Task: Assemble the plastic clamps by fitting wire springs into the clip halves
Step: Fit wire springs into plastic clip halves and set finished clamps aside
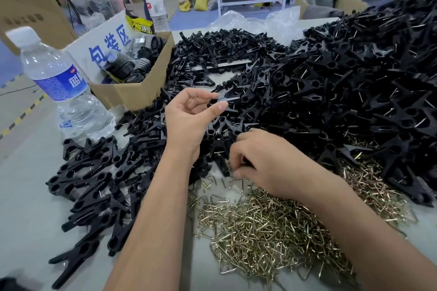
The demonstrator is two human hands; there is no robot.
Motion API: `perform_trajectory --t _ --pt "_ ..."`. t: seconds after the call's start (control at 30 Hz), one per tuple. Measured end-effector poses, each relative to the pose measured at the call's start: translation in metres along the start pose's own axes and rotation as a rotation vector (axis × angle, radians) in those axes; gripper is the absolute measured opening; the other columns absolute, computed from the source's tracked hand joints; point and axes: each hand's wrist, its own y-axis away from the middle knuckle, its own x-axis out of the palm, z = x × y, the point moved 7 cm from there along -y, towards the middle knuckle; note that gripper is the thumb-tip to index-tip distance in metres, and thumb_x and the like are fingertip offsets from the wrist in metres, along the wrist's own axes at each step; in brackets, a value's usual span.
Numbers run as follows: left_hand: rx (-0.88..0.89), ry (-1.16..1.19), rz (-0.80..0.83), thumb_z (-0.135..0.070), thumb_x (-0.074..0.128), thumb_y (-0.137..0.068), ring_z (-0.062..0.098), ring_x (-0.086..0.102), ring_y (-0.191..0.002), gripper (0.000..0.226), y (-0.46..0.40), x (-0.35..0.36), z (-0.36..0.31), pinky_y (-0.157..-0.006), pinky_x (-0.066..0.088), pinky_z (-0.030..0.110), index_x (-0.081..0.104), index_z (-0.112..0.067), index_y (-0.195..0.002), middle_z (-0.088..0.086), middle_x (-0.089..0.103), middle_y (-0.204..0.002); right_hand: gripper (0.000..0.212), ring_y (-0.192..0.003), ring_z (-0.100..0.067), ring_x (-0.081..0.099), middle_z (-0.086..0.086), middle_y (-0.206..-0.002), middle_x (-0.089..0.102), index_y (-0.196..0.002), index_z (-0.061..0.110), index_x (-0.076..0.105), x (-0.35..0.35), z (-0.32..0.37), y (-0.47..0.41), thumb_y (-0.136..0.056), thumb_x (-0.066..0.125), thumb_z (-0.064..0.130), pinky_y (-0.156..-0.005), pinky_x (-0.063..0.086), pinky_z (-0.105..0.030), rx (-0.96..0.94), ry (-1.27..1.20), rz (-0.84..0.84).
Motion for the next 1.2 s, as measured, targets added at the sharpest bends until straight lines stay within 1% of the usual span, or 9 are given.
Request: perform_trajectory --t 0.17,0.27,0.37,0.6,0.77,0.9,1.07,1.13,1.2 --pt "-0.011 -0.009 0.059 0.005 0.087 -0.072 0.017 0.072 -0.092 0.031 0.001 0.004 -0.002 -0.084 0.057 0.027 0.069 -0.013 -0.090 0.006 0.077 -0.095 0.010 -0.068 -0.011 0.070 0.004 -0.080 0.073 -0.093 0.020 0.067 -0.020 -0.034 0.009 -0.100 0.065 0.014 -0.059 0.058 -0.027 0.087 -0.632 -0.303" --pt "-0.008 -0.025 0.077 0.004 0.088 -0.070 0.019 0.072 -0.095 0.033 0.002 0.005 -0.002 -0.089 0.057 0.030 0.069 -0.012 -0.091 0.009 0.077 -0.098 0.011 -0.064 -0.020 0.071 -0.008 -0.079 0.075 -0.095 0.013 0.072 -0.024 -0.061 0.016 -0.100 0.065 0.006 -0.055 0.054 -0.024 0.173 -0.972 -0.501" --pt "-0.008 -0.025 0.086 -0.007 0.091 -0.065 0.020 0.071 -0.098 0.033 0.002 0.005 -0.003 -0.096 0.057 0.035 0.070 -0.016 -0.089 0.010 0.077 -0.100 0.010 -0.067 -0.021 0.071 -0.013 -0.082 0.075 -0.096 0.012 0.075 -0.021 -0.069 0.017 -0.098 0.068 0.005 -0.058 0.055 -0.023 0.184 -1.063 -0.549" --pt "-0.017 -0.001 0.080 -0.001 0.091 -0.069 0.017 0.070 -0.094 0.032 0.001 0.003 -0.004 -0.083 0.057 0.027 0.074 -0.024 -0.084 0.003 0.077 -0.094 0.013 -0.073 -0.019 0.075 -0.007 -0.084 0.078 -0.099 0.015 0.079 -0.021 -0.062 0.016 -0.093 0.075 0.004 -0.064 0.059 -0.023 0.135 -1.022 -0.539" --pt "-0.017 -0.011 0.122 -0.017 0.094 -0.061 0.016 0.072 -0.095 0.030 0.003 0.006 -0.010 -0.087 0.057 0.030 0.075 -0.031 -0.081 0.004 0.078 -0.099 0.017 -0.073 -0.022 0.076 -0.007 -0.083 0.077 -0.096 0.015 0.081 -0.025 -0.061 0.017 -0.088 0.080 0.001 -0.064 0.058 -0.023 0.109 -1.027 -0.527" --pt "-0.025 -0.011 0.179 -0.006 0.093 -0.062 0.013 0.072 -0.093 0.034 0.005 0.010 -0.010 -0.092 0.056 0.035 0.074 -0.029 -0.079 0.003 0.078 -0.096 0.018 -0.077 -0.011 0.076 0.007 -0.083 0.079 -0.094 0.023 0.083 -0.027 -0.057 0.018 -0.085 0.084 0.007 -0.073 0.063 -0.027 0.080 -0.685 -0.435" --pt "-0.028 -0.024 0.265 -0.013 0.093 -0.058 0.017 0.074 -0.097 0.035 0.008 0.018 -0.011 -0.100 0.056 0.041 0.070 -0.022 -0.083 0.004 0.079 -0.097 0.015 -0.067 -0.003 0.067 0.011 -0.076 0.075 -0.091 0.027 0.082 -0.031 -0.064 0.019 -0.091 0.079 0.013 -0.064 0.055 -0.019 0.131 -0.621 -0.423" --pt "-0.027 -0.036 0.276 -0.014 0.093 -0.058 0.016 0.074 -0.098 0.038 0.009 0.019 -0.010 -0.097 0.056 0.035 0.067 -0.018 -0.086 0.004 0.079 -0.097 0.013 -0.076 0.002 0.069 0.016 -0.080 0.075 -0.094 0.024 0.083 -0.028 -0.061 0.018 -0.090 0.080 0.012 -0.070 0.055 -0.015 0.117 -0.489 -0.363" --pt "-0.031 -0.047 0.294 -0.014 0.094 -0.058 0.015 0.073 -0.100 0.037 0.009 0.020 -0.009 -0.096 0.056 0.032 0.069 -0.022 -0.084 0.003 0.079 -0.097 0.011 -0.074 0.000 0.069 0.017 -0.076 0.074 -0.094 0.022 0.083 -0.032 -0.065 0.020 -0.090 0.080 0.013 -0.066 0.051 -0.012 0.154 -0.480 -0.467"
